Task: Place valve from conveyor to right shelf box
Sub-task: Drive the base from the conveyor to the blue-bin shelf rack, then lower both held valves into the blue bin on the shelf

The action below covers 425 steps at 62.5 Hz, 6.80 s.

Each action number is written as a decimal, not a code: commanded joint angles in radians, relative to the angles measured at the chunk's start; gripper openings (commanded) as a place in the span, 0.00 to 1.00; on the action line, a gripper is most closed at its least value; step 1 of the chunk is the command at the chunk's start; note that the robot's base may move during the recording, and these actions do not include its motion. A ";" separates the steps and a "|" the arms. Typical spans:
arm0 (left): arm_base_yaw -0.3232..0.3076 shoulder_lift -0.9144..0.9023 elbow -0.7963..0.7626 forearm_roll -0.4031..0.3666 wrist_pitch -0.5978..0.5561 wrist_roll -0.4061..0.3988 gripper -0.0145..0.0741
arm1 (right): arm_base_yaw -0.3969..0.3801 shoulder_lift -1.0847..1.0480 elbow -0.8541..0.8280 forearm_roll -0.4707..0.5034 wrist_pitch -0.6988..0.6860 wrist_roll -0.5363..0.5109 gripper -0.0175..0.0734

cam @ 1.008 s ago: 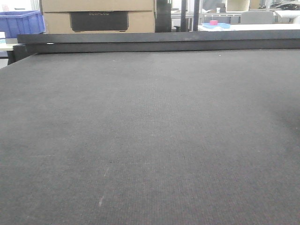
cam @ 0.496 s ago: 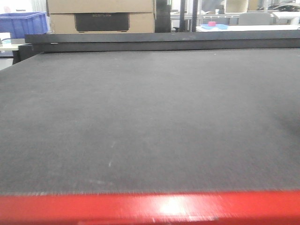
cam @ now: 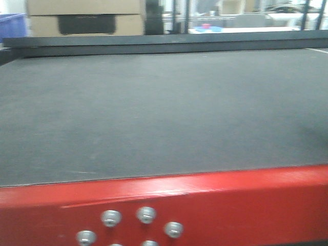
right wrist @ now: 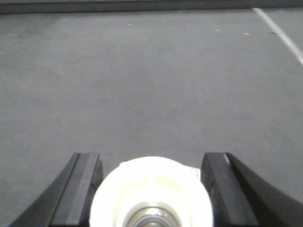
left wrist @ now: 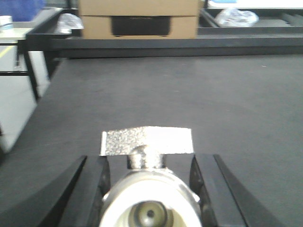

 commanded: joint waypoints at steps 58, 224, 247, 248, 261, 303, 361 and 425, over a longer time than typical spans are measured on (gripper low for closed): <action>-0.002 -0.006 -0.005 -0.010 -0.056 -0.003 0.04 | -0.005 -0.009 -0.010 -0.006 -0.076 -0.008 0.01; -0.002 -0.006 -0.005 -0.010 -0.058 -0.003 0.04 | -0.005 -0.009 -0.010 -0.006 -0.076 -0.008 0.01; -0.002 -0.006 -0.005 -0.010 -0.058 -0.003 0.04 | -0.005 -0.009 -0.010 -0.006 -0.076 -0.008 0.01; -0.002 -0.006 -0.005 -0.010 -0.058 -0.003 0.04 | -0.005 -0.009 -0.010 -0.006 -0.076 -0.008 0.01; -0.002 -0.006 -0.005 -0.010 -0.058 -0.003 0.04 | -0.005 -0.009 -0.010 -0.006 -0.076 -0.008 0.01; -0.002 -0.006 -0.005 -0.010 -0.058 -0.003 0.04 | -0.005 -0.009 -0.010 -0.006 -0.076 -0.008 0.01; -0.002 -0.006 -0.005 -0.010 -0.058 -0.003 0.04 | -0.005 -0.009 -0.010 -0.006 -0.076 -0.008 0.01; -0.002 -0.006 -0.005 -0.010 -0.153 -0.003 0.04 | -0.005 -0.009 -0.010 -0.006 -0.094 -0.008 0.01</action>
